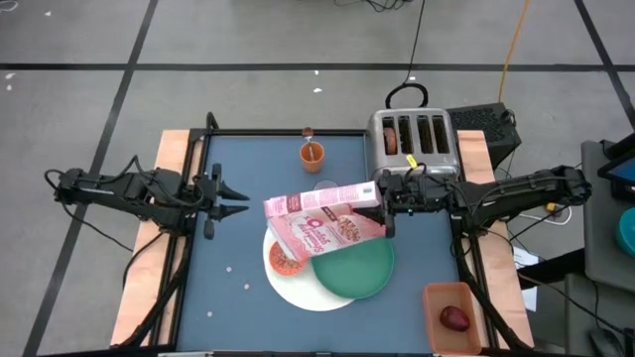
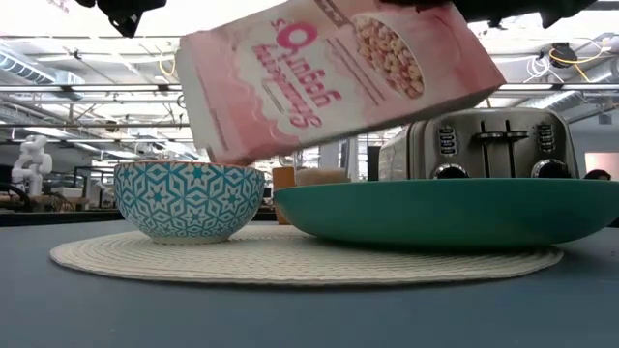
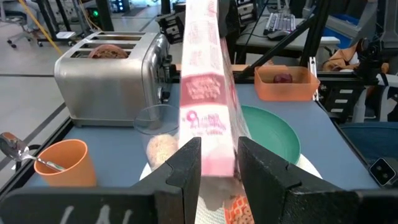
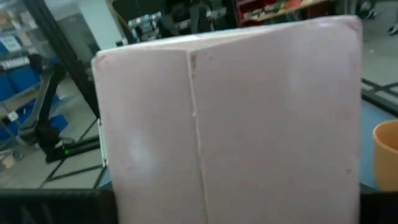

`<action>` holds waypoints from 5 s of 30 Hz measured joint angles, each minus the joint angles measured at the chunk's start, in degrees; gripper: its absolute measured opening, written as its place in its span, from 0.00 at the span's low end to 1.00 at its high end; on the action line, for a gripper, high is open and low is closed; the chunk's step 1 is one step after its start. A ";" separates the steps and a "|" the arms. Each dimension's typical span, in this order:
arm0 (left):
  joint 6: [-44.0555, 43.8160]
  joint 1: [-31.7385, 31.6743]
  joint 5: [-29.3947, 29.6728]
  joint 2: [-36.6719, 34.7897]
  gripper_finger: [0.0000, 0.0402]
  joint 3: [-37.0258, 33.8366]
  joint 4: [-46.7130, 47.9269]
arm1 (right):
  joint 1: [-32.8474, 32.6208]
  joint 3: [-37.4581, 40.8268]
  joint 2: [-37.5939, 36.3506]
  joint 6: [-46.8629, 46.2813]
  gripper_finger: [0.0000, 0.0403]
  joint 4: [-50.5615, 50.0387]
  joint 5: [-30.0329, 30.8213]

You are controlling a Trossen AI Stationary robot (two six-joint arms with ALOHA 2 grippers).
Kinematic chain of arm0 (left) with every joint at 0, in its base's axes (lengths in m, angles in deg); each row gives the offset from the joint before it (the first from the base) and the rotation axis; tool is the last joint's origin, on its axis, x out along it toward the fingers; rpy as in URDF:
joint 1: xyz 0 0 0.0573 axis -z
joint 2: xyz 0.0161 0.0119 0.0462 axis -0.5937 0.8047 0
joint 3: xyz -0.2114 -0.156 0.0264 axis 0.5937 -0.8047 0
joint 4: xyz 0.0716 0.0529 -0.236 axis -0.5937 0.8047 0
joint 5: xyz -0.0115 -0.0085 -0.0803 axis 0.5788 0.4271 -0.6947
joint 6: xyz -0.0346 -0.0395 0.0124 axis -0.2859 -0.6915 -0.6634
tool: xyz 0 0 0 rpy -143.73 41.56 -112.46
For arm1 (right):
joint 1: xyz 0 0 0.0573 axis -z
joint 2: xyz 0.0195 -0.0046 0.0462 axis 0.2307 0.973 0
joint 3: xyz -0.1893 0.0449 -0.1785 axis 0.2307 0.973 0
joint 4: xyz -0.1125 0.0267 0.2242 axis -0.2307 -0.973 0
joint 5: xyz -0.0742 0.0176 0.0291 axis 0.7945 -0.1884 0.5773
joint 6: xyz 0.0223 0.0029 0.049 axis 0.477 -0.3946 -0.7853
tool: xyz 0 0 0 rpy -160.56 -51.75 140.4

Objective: Arrange a breakfast setting
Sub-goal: Pour the cereal into the orange bowl

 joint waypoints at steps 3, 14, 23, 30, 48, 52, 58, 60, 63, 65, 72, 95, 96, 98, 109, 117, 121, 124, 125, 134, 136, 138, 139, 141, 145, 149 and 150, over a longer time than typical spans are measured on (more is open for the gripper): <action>-0.08 0.00 0.00 0.00 0.28 0.00 0.00 | 0.10 -0.02 -0.01 0.16 0.50 0.00 0.55; -0.04 0.00 0.00 0.00 0.28 0.00 0.04 | -0.05 -0.02 -0.01 -0.19 0.50 -1.36 0.40; 0.11 0.00 0.00 0.00 0.28 0.00 0.08 | -0.67 -0.04 0.00 -0.20 0.50 -1.05 0.51; 0.22 0.00 0.00 0.00 0.28 0.00 0.07 | -0.40 -0.09 -0.05 0.18 0.50 0.71 0.37; 0.13 0.00 0.00 0.07 0.28 0.00 0.07 | -0.78 -0.07 0.01 0.29 0.50 -0.09 0.40; 0.21 0.01 0.00 0.07 0.28 0.00 0.09 | -1.36 -0.07 0.01 1.09 0.50 0.00 0.47; 0.13 0.00 0.00 0.07 0.28 0.00 0.09 | -1.28 -0.07 0.01 1.06 0.50 -0.46 0.44; 0.18 0.00 0.00 0.07 0.28 0.00 0.11 | -1.28 -0.07 0.01 1.74 0.50 -0.11 0.59; 0.24 0.02 0.00 0.07 0.28 0.00 0.09 | -1.17 -0.07 -0.01 1.28 0.50 0.41 0.34; -0.07 0.01 0.00 0.07 0.28 0.00 0.10 | -1.27 -0.07 -0.01 1.25 0.50 0.31 0.38; -1.37 0.00 0.01 -0.09 0.28 1.89 0.69 | -0.93 -0.02 -0.12 1.25 0.50 2.90 0.51; -7.17 0.02 4.41 -0.62 0.28 10.88 14.73 | -0.35 0.00 -0.60 2.40 0.50 17.80 5.43; -7.15 0.01 4.41 -0.55 0.28 10.88 14.82 | -0.21 0.00 -0.60 2.81 0.50 18.72 5.49; -7.15 0.02 4.39 -0.55 0.28 10.88 14.59 | 0.19 0.00 -0.60 3.21 0.50 20.78 5.72; -6.88 0.02 4.39 -0.23 0.28 10.88 13.09 | 1.97 0.00 -0.62 5.97 0.50 29.25 5.33; -6.94 0.02 5.74 2.25 0.39 10.88 13.01 | 3.20 0.00 -0.62 5.97 0.50 29.56 5.10; -11.18 -0.04 13.81 4.30 0.48 10.88 13.54 | 3.57 0.00 -0.62 6.03 0.50 31.61 5.10; -9.96 0.04 13.84 5.20 0.50 10.88 13.27 | 3.62 -0.02 -0.62 6.77 0.50 32.50 5.10; -9.90 0.05 13.65 5.22 0.50 10.88 13.25 | 3.62 -0.02 -0.62 7.32 0.50 32.73 5.08; -10.48 0.02 13.53 6.14 0.50 10.88 12.28 | 3.73 -0.02 -0.60 9.41 0.50 38.64 5.07; -10.74 0.02 13.46 7.13 0.50 10.88 9.75 | 3.73 -0.02 -0.60 10.25 0.50 40.22 5.08; -9.11 0.02 13.47 9.02 0.50 10.88 5.83 | 3.73 -0.02 -0.60 10.71 0.50 41.62 5.04; -7.85 0.02 13.47 10.04 0.50 10.88 3.44 | 3.73 -0.02 -0.60 10.75 0.50 42.17 5.05; -4.80 0.02 13.45 12.79 0.50 10.88 -1.62 | 3.73 -0.02 -0.60 10.88 0.50 42.84 5.01; 1.14 0.02 13.14 19.07 0.50 10.88 -11.41 | 3.73 -0.02 -0.60 12.18 0.50 43.98 4.90; 3.66 0.02 11.01 24.74 0.50 10.86 -18.52 | 3.73 -0.02 -0.62 12.18 0.50 44.30 4.82; 3.96 0.02 10.15 26.05 0.50 10.86 -19.91 | 3.73 -0.02 -0.60 12.22 0.50 44.30 4.55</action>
